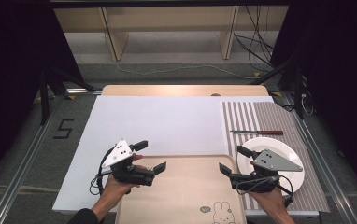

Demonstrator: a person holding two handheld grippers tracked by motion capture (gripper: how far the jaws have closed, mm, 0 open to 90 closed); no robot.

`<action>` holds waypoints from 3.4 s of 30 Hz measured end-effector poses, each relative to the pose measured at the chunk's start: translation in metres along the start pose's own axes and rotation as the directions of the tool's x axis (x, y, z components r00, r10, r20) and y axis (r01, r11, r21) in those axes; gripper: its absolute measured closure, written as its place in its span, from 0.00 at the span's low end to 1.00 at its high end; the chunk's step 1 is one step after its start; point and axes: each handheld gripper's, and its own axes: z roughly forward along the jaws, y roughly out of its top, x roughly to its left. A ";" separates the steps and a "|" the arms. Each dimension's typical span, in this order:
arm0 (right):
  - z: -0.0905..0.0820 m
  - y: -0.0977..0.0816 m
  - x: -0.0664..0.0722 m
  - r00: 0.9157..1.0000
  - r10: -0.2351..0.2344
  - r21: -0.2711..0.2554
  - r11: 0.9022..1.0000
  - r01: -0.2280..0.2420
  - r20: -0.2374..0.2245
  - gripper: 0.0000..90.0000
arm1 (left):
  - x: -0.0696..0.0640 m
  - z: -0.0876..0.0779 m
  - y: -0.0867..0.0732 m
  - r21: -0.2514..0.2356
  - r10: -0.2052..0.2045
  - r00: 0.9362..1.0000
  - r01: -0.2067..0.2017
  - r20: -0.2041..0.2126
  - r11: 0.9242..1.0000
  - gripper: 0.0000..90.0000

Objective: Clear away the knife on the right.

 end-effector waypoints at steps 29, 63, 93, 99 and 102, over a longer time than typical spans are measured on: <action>-0.001 0.005 -0.012 0.997 -0.048 0.010 0.999 0.047 0.067 0.19 | 0.000 0.000 0.000 0.002 -0.001 1.000 0.001 0.001 1.000 0.00; 0.025 0.016 -0.091 0.972 -0.055 0.148 0.989 0.021 0.229 0.20 | 0.002 0.001 0.000 0.000 -0.009 1.000 0.009 -0.004 1.000 0.00; 0.073 0.010 -0.212 0.951 -0.026 0.566 0.808 -0.161 0.307 0.23 | 0.005 0.002 -0.001 0.003 -0.026 1.000 0.026 -0.007 1.000 0.00; 0.081 0.002 -0.226 0.947 -0.027 0.627 0.756 -0.189 0.319 0.24 | 0.006 0.002 -0.001 0.000 -0.028 1.000 0.028 -0.009 1.000 0.00; 0.084 -0.001 -0.233 0.945 -0.039 0.658 0.727 -0.196 0.325 0.26 | 0.006 0.002 -0.001 0.001 -0.029 1.000 0.029 -0.008 1.000 0.00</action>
